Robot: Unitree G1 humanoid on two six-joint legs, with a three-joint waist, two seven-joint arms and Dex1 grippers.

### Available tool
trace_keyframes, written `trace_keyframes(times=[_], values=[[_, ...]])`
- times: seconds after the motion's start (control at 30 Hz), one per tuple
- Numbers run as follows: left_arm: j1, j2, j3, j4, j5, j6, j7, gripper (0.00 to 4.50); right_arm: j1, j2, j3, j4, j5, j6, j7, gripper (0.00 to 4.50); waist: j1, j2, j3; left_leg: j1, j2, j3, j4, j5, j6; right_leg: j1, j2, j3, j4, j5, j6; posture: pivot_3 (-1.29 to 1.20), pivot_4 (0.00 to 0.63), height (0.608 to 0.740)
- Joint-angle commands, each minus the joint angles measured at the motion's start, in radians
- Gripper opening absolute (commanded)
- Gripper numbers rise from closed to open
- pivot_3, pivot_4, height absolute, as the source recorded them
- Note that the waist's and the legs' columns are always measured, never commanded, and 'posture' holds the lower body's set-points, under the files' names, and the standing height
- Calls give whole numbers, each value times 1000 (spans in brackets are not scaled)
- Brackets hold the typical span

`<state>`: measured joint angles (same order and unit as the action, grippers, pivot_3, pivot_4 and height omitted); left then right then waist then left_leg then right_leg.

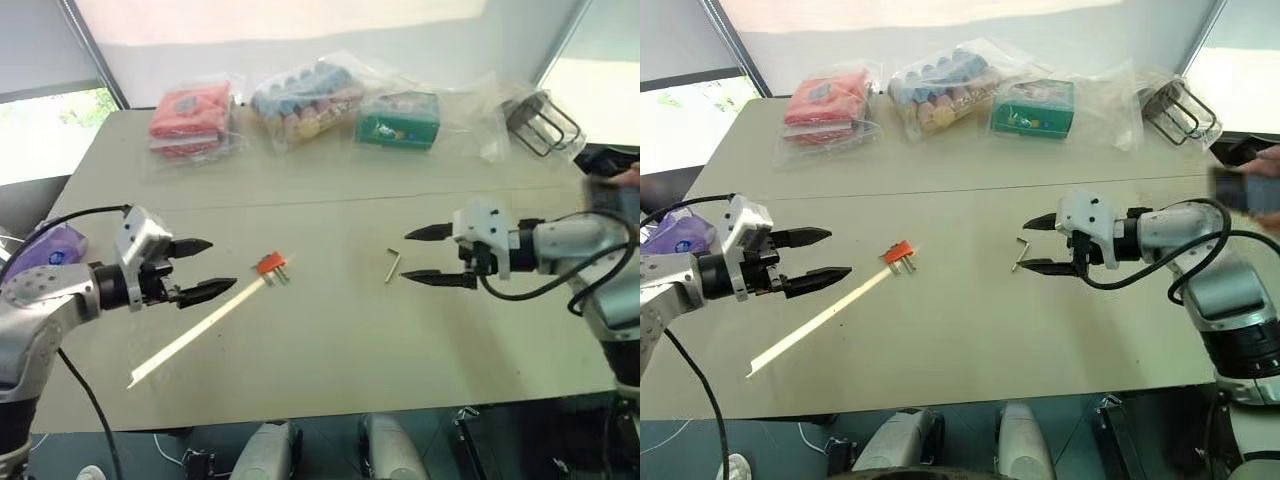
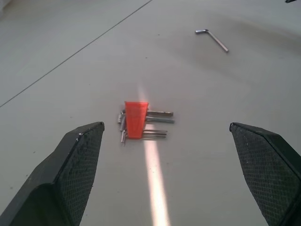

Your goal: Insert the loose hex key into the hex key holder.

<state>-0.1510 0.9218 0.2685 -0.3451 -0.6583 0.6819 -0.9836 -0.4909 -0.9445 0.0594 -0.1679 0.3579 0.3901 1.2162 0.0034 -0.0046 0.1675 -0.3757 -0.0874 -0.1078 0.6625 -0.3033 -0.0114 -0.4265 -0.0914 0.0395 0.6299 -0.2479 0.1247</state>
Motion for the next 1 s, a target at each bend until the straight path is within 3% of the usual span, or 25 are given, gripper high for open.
trace_keyframes(times=[0.03, 0.73, 0.87, 1.0], values=[[-12, 14, 28, -12, -18, -5, -15, 4463, -39, -8, -22, -3, 7, 2, 10, 3275, 0, 0, 0, 0, 0, 0, 0, 0, 0, 0, 0, 0, 0, 0, 0, 0, 150, 740], [4, -7, 70, -67, -68, 40, 93, 4463, -102, 105, 26, 35, -52, -42, -34, 3275, 1, 0, 0, 0, 0, 0, 0, 0, 0, 0, -1, 0, 0, 0, 0, 0, 150, 740], [17, -28, 82, -67, -54, 30, 131, 4463, -122, 183, 50, 53, -80, -52, -97, 3275, -1, 0, 0, 0, 0, 0, 0, 1, -1, -1, -1, 0, 1, 0, 0, 0, 150, 740], [31, -41, 98, -28, -14, -2, 159, 4463, -155, 322, 162, 158, -234, -184, -213, 3275, -10, -1, 0, 0, 0, 0, 0, 2, -4, -1, 0, 0, 1, 0, 0, 0, 150, 740]])
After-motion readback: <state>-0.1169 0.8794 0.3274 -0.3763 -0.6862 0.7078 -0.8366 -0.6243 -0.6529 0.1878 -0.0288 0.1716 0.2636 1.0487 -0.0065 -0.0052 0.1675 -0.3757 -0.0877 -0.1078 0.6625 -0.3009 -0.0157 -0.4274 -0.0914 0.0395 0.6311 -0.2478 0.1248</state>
